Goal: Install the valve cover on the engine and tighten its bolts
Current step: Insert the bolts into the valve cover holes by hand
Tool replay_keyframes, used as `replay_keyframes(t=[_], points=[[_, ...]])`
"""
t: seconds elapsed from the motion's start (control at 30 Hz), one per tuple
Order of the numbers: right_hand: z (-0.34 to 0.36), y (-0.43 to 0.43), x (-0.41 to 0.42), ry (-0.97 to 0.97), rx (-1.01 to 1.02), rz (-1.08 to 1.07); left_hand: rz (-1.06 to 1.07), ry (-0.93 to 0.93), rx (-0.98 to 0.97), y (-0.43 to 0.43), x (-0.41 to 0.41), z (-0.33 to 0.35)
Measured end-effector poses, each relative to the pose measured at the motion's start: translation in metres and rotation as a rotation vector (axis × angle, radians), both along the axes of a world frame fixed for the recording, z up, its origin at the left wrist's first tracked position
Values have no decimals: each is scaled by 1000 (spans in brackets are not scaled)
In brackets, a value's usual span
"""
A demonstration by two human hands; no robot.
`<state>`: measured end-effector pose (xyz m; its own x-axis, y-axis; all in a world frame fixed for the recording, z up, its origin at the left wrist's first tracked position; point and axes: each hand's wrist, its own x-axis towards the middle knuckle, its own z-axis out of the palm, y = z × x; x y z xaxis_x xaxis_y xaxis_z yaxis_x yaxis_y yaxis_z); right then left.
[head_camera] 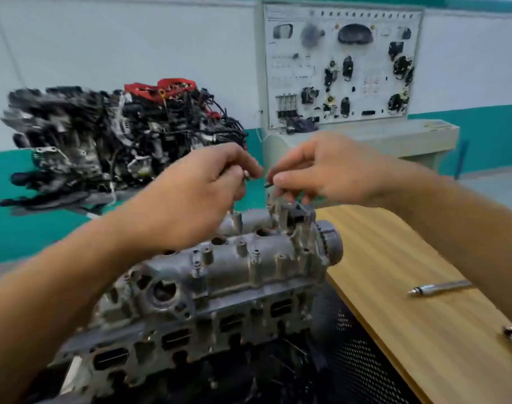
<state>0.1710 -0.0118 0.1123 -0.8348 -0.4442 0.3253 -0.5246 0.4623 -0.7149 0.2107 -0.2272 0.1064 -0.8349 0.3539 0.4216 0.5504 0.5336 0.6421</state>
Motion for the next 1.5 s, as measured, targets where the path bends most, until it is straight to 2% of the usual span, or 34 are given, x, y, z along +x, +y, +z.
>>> replay_keyframes(t=[0.07,0.17,0.27,0.4,0.57,0.7,0.8,0.9,0.97,1.03,1.1,1.2,1.33,1.5], points=[[-3,-40,-26,102,259,6,166,123,-289,-25,-20,15],[-12,-74,-61,62,591,76,284,125,-563,-51,-48,18],[-18,-86,-83,15,800,111,337,63,-675,-77,-75,8],[-32,-85,-98,-5,878,113,306,-24,-692,-91,-101,-19],[-41,-87,-100,41,910,102,256,-31,-610,-86,-117,-45],[-51,-93,-99,285,1007,73,241,45,-482,-82,-119,-62],[-58,-87,-95,382,972,36,232,68,-400,-84,-120,-63],[-62,-86,-93,447,962,-60,241,-40,-312,-86,-124,-61],[-60,-84,-94,475,907,-82,220,-196,-125,-89,-126,-61],[-54,-79,-93,426,861,6,175,-354,105,-91,-125,-60],[-47,-72,-91,320,830,125,160,-415,200,-92,-123,-60],[-46,-68,-91,271,829,182,146,-431,223,-93,-121,-60],[-51,-71,-93,274,902,106,141,-442,229,-94,-120,-61],[-56,-78,-92,399,1101,55,147,-437,215,-95,-119,-62]])
